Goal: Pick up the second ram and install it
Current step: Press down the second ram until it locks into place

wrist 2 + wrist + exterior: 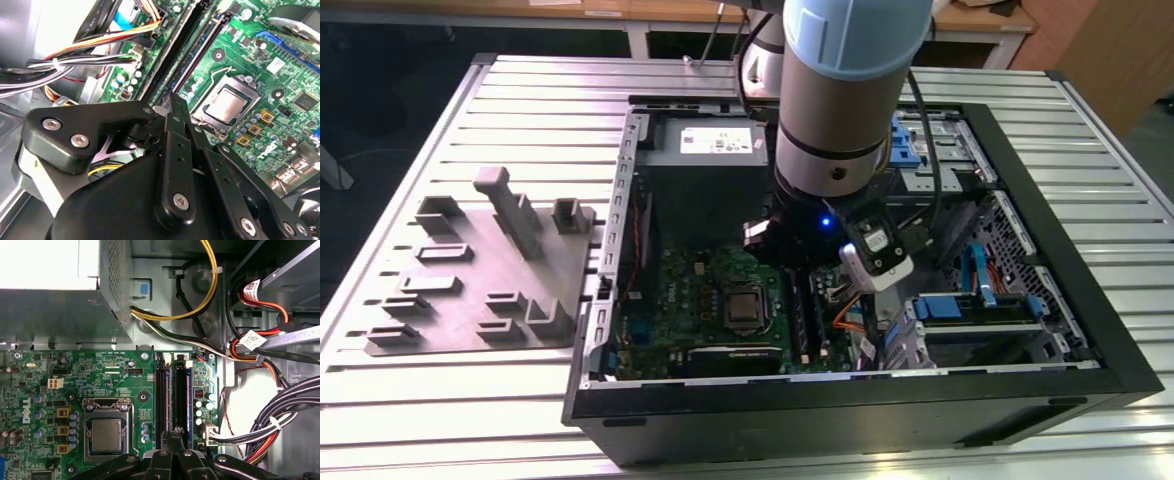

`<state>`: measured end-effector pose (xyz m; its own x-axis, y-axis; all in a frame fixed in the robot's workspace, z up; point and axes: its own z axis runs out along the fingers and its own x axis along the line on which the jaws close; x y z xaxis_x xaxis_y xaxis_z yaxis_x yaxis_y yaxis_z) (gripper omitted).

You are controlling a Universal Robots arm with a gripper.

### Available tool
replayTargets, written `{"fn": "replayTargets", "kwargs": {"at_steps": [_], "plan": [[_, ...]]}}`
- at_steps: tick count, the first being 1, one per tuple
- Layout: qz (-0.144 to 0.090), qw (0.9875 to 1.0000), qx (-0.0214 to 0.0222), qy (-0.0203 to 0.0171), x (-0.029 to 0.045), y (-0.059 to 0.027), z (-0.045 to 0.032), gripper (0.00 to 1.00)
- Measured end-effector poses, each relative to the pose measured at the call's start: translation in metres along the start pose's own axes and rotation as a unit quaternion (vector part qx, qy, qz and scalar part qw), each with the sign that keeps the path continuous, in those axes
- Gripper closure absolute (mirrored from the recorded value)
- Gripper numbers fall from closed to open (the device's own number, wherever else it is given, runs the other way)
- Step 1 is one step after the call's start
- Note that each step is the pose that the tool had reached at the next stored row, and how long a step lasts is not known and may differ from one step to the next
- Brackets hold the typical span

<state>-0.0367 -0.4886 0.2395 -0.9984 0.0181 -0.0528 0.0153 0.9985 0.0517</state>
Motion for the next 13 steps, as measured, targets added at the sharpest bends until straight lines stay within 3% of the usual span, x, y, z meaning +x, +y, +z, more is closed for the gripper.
{"fn": "replayTargets", "kwargs": {"at_steps": [5,13], "plan": [[0.000,1.0000,0.0001,0.0000,0.0001,0.0028,0.0001,0.90],[0.000,1.0000,0.0000,0.0000,0.0005,0.0178,0.0010,0.90]]}}
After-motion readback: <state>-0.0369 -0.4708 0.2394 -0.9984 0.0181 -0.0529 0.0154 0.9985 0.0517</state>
